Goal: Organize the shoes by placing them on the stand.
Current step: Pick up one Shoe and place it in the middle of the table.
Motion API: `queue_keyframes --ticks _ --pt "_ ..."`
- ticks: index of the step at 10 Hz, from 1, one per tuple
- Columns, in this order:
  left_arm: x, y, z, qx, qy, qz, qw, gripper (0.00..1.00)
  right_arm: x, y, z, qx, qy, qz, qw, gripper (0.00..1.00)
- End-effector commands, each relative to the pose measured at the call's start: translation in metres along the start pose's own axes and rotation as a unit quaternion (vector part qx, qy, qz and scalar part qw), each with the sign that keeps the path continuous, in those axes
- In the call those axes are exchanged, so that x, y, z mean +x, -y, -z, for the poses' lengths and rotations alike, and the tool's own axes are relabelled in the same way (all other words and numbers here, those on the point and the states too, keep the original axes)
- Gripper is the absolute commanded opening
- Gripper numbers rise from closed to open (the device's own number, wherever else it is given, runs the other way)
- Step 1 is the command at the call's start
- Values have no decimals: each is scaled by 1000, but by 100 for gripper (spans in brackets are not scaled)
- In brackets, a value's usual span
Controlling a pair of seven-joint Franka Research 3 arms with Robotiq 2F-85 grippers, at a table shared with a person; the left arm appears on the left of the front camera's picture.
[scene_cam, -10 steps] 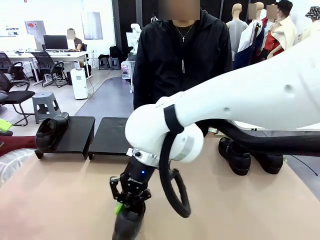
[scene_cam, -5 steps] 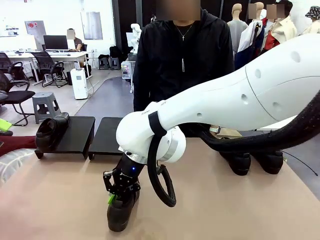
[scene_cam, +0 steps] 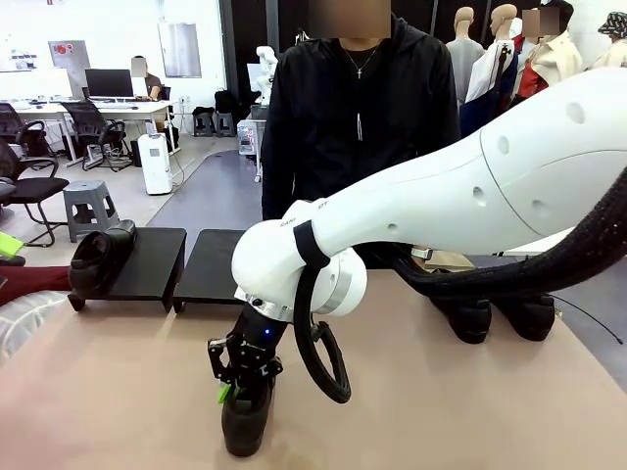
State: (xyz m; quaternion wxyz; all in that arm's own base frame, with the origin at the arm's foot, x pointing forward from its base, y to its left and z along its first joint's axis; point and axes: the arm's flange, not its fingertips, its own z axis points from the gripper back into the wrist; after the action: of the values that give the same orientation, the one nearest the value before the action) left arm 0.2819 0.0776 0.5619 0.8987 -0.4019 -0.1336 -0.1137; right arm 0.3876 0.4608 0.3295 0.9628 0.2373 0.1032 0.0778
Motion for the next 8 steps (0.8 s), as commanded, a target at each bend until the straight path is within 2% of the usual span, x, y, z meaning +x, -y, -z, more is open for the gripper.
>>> queue_keyframes --ticks 1,3,4,6,8 --pt "-2 -1 -3 -1 -4 11 1000 100 1 2 -15 5 -4 -14 1000 100" --pt "-2 -1 -3 -1 -4 11 1000 100 -18 22 -66 33 12 -7 999 100" --pt "-2 -1 -3 -1 -4 11 1000 100 -35 45 -114 46 -5 -8 999 100" --pt "-2 -1 -3 -1 -4 11 1000 100 -52 103 -206 72 1 37 997 100" --pt "-2 -1 -3 -1 -4 11 1000 100 -72 186 -302 118 -6 86 989 100"
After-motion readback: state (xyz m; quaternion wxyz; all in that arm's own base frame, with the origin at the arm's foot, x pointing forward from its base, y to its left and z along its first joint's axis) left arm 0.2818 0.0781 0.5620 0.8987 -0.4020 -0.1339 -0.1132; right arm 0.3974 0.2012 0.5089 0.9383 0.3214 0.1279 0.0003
